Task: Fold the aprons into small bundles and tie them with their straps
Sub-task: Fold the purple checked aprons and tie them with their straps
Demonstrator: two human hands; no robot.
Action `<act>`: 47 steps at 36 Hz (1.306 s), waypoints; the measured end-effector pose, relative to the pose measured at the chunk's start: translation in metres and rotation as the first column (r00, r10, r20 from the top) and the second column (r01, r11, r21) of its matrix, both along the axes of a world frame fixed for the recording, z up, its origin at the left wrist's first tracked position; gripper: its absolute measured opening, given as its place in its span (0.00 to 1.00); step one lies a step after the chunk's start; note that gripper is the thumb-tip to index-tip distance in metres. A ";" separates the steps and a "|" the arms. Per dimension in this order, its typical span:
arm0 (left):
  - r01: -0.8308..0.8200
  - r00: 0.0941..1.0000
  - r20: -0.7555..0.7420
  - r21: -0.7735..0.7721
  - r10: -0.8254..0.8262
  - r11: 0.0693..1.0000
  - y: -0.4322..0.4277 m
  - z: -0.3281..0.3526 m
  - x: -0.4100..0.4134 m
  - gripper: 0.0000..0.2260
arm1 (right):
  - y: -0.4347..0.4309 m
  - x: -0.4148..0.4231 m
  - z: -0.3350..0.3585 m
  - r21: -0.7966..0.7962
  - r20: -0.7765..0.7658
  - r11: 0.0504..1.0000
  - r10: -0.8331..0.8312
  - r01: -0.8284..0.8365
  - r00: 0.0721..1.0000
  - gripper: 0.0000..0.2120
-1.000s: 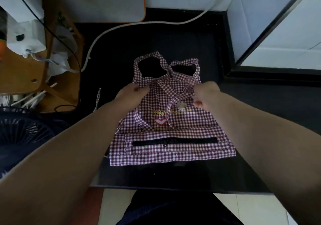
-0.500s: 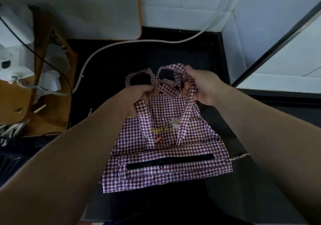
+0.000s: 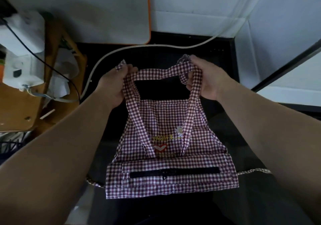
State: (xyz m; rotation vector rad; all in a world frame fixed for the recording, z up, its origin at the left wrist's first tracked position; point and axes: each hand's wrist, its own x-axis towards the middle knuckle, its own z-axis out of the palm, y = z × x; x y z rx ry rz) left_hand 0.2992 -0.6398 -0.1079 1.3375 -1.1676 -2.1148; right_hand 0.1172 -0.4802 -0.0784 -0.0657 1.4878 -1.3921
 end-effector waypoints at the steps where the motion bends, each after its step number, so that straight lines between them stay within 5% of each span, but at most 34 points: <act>1: 0.029 0.999 0.029 -0.026 -0.028 0.999 -0.003 0.000 -0.001 0.12 | -0.004 -0.001 0.001 0.003 -0.016 1.000 -0.019 0.019 1.000 0.09; 7: 0.173 0.965 0.239 -0.275 -0.107 0.946 -0.018 -0.003 -0.003 0.13 | -0.020 -0.009 -0.010 0.087 -0.206 0.993 -0.062 0.081 0.977 0.15; 10: 0.369 0.889 0.401 -0.339 -0.222 0.865 -0.019 -0.003 0.003 0.35 | -0.015 -0.013 -0.019 0.201 -0.347 0.979 0.052 0.020 0.936 0.33; 12: 0.538 0.792 0.530 -0.369 -0.304 0.758 -0.014 -0.004 0.004 0.35 | -0.007 -0.012 -0.026 0.257 -0.377 0.965 0.155 -0.057 0.913 0.39; 14: 0.652 0.707 0.612 -0.369 -0.355 0.662 -0.008 -0.010 0.006 0.31 | 0.003 -0.009 -0.031 0.281 -0.370 0.958 0.166 -0.061 0.914 0.30; 17: 0.719 0.655 0.636 -0.359 -0.408 0.596 0.007 -0.017 0.015 0.27 | 0.018 0.001 -0.037 0.294 -0.442 0.954 0.197 -0.066 0.875 0.04; 23: 0.739 0.611 0.760 -0.446 -0.222 0.505 0.043 -0.030 0.041 0.27 | 0.051 0.031 -0.048 0.495 -0.631 0.853 0.483 -0.165 0.606 0.14; 27: 0.740 0.604 0.786 -0.493 -0.130 0.458 0.082 -0.026 0.062 0.24 | 0.080 0.060 -0.039 0.472 -0.697 0.860 0.498 -0.192 0.516 0.14; 35: 0.747 0.647 0.715 -0.664 -0.265 0.035 0.161 -0.035 0.120 0.20 | 0.149 0.123 -0.060 0.697 -0.644 0.621 0.762 -0.358 0.066 0.19; 36: 0.789 0.578 0.763 -0.613 -0.289 -0.040 0.169 -0.038 0.124 0.22 | 0.155 0.128 -0.063 0.758 -0.585 0.546 0.811 -0.357 -0.004 0.22; 39: 0.908 0.156 0.960 -0.232 -0.232 -0.349 0.195 -0.051 0.137 0.33 | 0.178 0.140 -0.073 0.888 -0.376 0.321 0.919 -0.329 -0.119 0.28; 40: 0.917 0.060 0.980 -0.128 -0.187 -0.377 0.201 -0.056 0.142 0.32 | 0.184 0.142 -0.076 0.905 -0.333 0.279 0.934 -0.321 -0.126 0.28; 44: 0.953 -0.022 0.988 -0.025 -0.152 -0.302 0.208 -0.058 0.141 0.36 | 0.200 0.146 -0.075 0.931 -0.250 0.200 0.959 -0.304 -0.134 0.37; 47: 0.944 -0.032 0.986 -0.025 -0.165 -0.329 0.199 -0.052 0.136 0.37 | 0.208 0.148 -0.072 0.939 -0.239 0.175 0.951 -0.296 -0.197 0.50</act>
